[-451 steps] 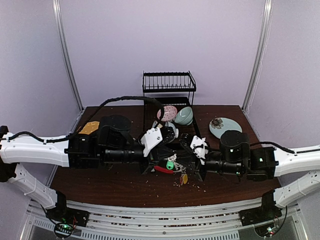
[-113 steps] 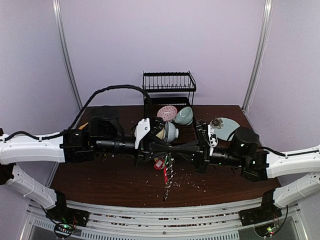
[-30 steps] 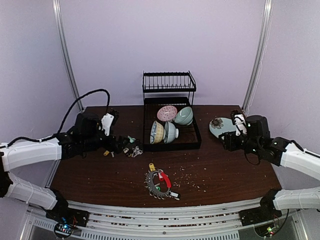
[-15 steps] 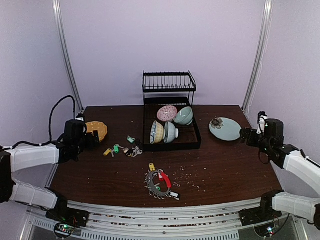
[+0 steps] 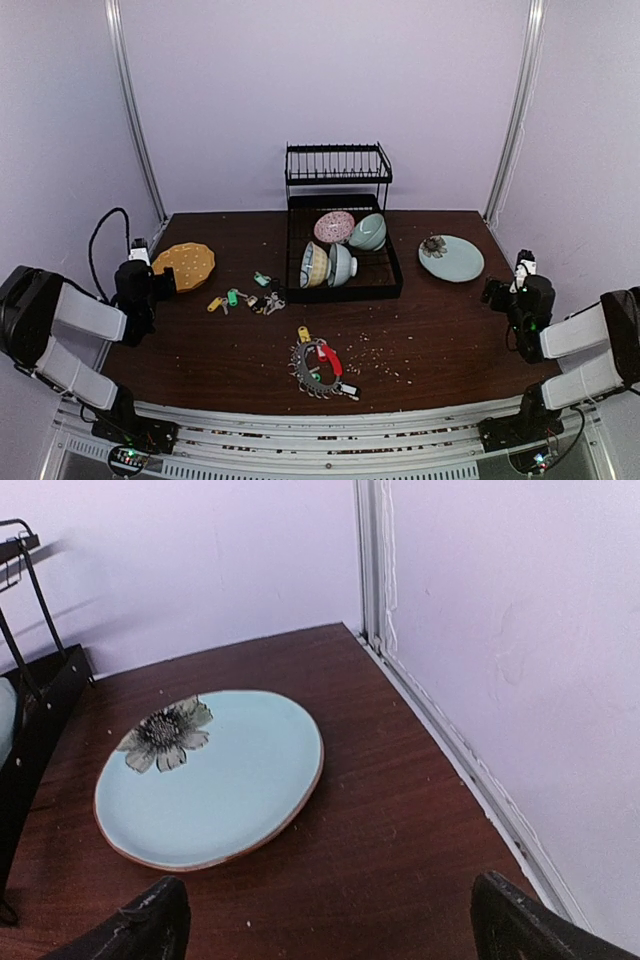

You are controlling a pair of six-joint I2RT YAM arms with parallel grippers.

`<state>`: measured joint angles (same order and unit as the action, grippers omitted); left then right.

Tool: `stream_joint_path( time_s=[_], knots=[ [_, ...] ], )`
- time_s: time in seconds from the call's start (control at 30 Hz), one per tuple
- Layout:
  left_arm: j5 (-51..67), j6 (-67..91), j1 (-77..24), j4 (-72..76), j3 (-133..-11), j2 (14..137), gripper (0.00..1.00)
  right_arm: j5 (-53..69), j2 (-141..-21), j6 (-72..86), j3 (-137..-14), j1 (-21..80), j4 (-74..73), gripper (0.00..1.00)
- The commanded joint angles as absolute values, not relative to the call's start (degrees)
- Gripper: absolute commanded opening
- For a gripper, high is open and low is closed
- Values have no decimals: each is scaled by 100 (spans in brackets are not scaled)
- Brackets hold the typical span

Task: Put the keys on the keyring

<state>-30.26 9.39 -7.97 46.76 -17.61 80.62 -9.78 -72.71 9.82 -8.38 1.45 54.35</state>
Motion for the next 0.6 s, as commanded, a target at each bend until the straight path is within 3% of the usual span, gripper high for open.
stream_joint_path(
  time_s=[0.0,0.17,0.27,0.43,0.57],
  knots=[
    [-2587,133,-764,6361,-1776,8351,98,-769,-7727,678,-830,90,7389,100],
    [-1749,-238,-686,9030,-721,9131,98,-154,-9051,625,-854,75,8800,100],
    [-2030,-86,-680,8183,-1062,9039,98,-203,-8831,576,-1235,72,7611,100],
    [-2040,-63,-674,8016,-1231,9032,98,-90,-8893,520,-1181,77,7877,100],
    [-2040,-53,-670,7987,-1243,9031,98,-890,-8812,796,-725,83,8578,100]
  ],
)
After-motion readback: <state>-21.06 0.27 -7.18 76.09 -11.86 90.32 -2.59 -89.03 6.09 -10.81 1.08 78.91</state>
